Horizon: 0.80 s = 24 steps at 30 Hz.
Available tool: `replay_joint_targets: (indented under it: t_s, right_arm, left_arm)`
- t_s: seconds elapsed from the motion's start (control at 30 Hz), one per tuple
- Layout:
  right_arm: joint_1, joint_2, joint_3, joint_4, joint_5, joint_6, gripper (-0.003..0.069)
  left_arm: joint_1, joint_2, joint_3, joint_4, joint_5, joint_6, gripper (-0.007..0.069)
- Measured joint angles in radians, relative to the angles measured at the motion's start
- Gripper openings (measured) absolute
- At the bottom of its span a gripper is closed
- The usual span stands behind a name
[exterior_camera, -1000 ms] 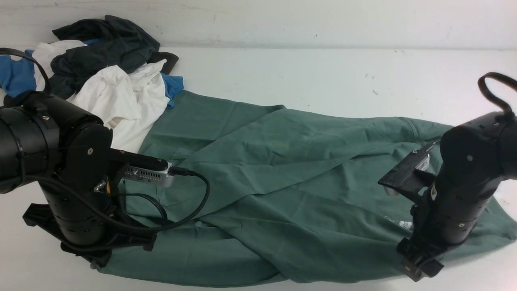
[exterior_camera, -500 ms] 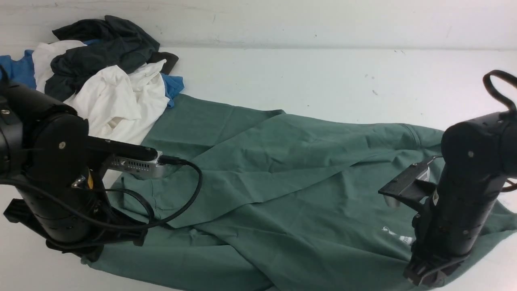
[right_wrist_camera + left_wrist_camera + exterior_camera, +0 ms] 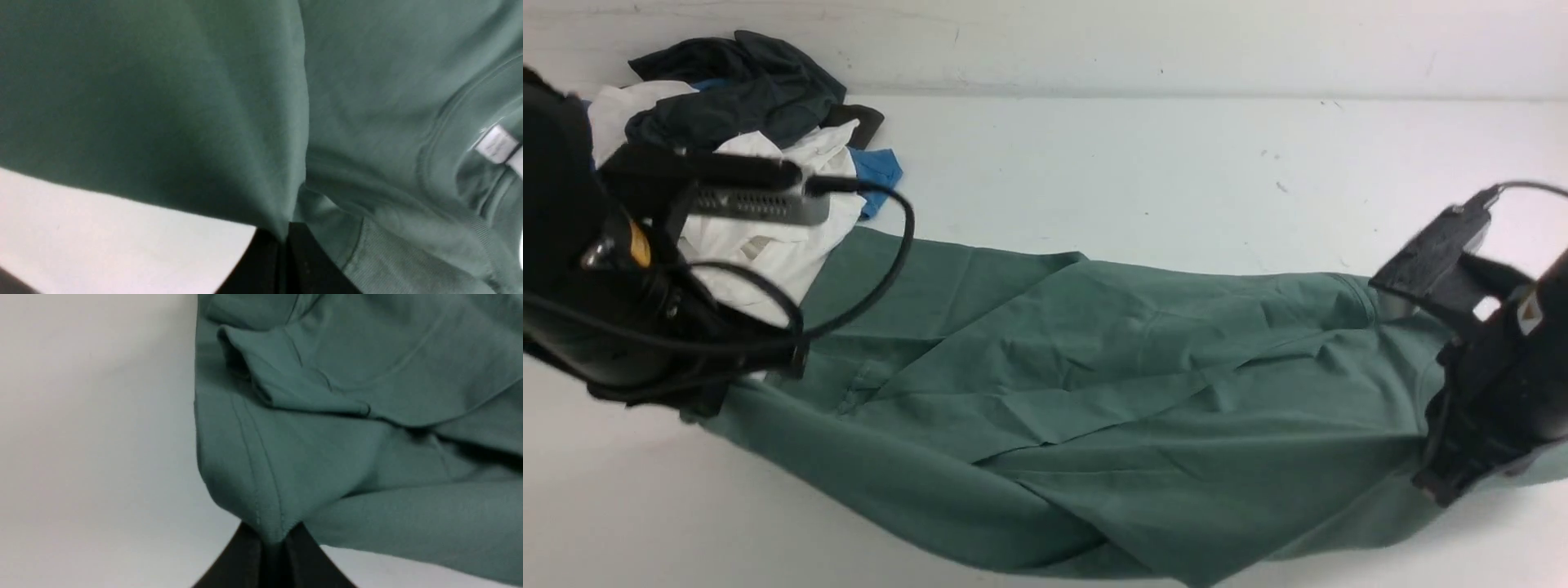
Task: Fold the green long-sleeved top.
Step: Use both arms to drag the lower edge of the fabric forward and fold it over the upper edge
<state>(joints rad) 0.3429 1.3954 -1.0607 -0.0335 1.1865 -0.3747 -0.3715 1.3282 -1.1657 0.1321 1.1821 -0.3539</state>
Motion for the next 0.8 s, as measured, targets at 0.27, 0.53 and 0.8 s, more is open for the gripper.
replay_joint_targets:
  t_s: [0.27,0.53,0.8]
  right_arm:
    - [-0.099,0.137,-0.145,-0.001,-0.032,0.002,0.0001]
    - [-0.171,0.39,-0.344,0.039,-0.034,0.002,0.0001]
    - [-0.175,0.551,-0.508,0.043,-0.037,0.041,0.0003]
  left_arm:
    - [0.008,0.246,-0.273,0.0,0.0,-0.008,0.0006]
    - [0.103,0.516,-0.566,-0.066,0.014,0.037,0.0006]
    - [0.156,0.694,-0.731,-0.132,0.034,0.065,0.0006]
